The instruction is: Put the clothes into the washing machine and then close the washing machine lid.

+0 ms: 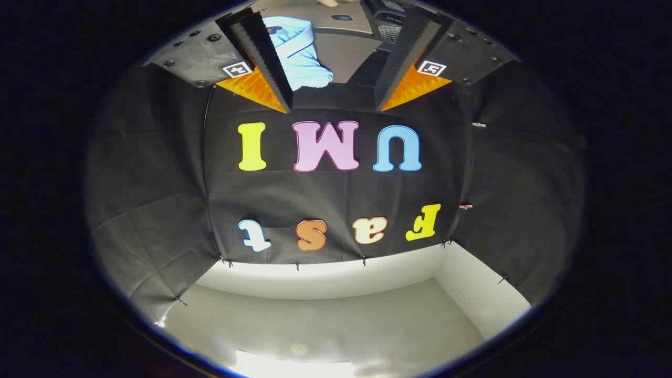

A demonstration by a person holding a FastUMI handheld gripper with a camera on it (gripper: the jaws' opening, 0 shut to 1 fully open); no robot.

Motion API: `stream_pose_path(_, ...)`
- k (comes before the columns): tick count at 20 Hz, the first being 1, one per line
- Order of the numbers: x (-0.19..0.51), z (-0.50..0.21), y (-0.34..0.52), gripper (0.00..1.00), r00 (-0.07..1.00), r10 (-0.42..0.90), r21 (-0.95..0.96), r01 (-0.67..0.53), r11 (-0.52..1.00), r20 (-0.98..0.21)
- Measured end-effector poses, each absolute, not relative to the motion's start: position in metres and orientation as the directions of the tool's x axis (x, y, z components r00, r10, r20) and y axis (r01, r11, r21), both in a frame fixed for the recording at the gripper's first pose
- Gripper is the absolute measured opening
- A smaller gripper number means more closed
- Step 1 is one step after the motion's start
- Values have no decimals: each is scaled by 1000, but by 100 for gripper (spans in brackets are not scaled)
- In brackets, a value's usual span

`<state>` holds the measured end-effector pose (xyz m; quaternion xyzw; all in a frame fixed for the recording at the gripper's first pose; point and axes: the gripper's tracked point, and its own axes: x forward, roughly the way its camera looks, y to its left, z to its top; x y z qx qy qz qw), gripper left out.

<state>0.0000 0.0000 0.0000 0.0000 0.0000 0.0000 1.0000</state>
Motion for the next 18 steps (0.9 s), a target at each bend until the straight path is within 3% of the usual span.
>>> stream_pose_path(18,23,-7,-33,98,999,-1,2,1,1000,-44)
